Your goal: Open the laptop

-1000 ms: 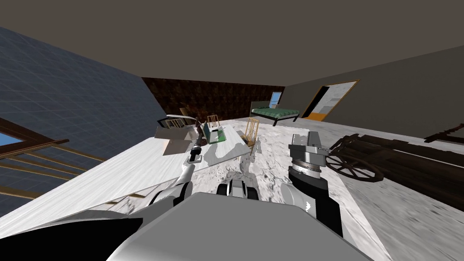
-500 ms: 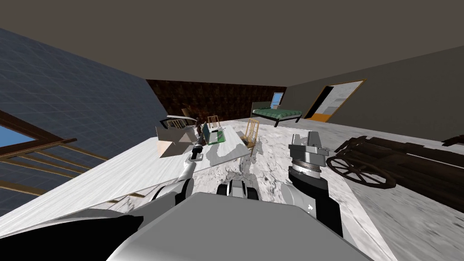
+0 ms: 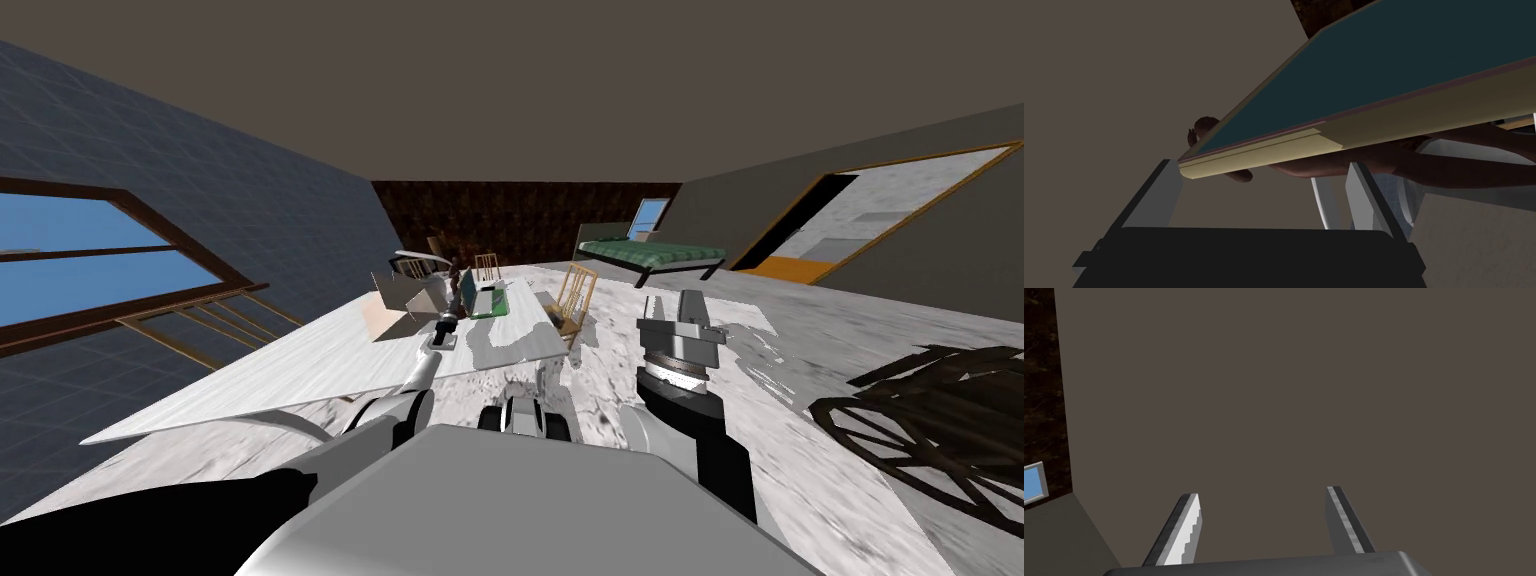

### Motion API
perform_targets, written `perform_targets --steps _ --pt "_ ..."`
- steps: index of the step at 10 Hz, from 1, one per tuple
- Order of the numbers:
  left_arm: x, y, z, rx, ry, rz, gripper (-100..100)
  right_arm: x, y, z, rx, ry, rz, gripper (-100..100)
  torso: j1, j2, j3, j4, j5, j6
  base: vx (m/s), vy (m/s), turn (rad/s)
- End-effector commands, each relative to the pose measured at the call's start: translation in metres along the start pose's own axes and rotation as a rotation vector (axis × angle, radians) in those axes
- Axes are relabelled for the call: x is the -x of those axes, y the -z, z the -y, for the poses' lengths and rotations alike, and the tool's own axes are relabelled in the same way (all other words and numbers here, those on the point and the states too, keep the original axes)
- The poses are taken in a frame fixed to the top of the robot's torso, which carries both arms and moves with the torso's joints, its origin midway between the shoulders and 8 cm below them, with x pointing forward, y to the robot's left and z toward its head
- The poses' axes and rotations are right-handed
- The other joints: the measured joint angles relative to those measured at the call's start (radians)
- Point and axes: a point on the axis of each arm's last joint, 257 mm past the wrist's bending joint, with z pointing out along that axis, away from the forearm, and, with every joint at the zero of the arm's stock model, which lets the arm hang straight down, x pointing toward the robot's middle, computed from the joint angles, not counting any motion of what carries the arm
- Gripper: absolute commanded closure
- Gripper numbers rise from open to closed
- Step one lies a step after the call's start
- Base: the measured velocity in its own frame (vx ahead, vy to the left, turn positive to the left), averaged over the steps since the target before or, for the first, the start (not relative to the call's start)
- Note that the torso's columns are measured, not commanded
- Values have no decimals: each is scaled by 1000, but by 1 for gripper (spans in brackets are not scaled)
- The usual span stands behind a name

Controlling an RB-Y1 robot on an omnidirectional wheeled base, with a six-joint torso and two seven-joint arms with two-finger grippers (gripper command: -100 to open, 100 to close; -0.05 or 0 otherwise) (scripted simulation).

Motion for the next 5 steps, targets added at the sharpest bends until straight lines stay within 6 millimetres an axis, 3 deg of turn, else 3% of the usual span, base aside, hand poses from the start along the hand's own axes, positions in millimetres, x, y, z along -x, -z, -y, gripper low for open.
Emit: perform_targets --steps 1,2,3,4,5 --pt "-33 -7 23 -36 26 -53 -100 0 0 0 0 0 0 0 0 -1 0 0 0 0 90 -31 280" --pt "-44 -10 31 -50 35 -74 -100 0 0 0 0 0 0 0 0 -2 -1 -1 0 -1 84 -40 243" --pt "-37 -10 25 -41 30 -61 -100 0 0 0 0 0 0 0 -1 -2 -1 -1 0 0 36 -22 34" --pt "-22 -4 15 -23 17 -33 100 0 0 0 0 0 0 0 0 0 0 0 0 0 -41 20 -346" --pt "-11 0 7 -9 7 -13 100 0 0 0 0 0 0 0 3 1 0 -1 2 3 -105 54 -371"
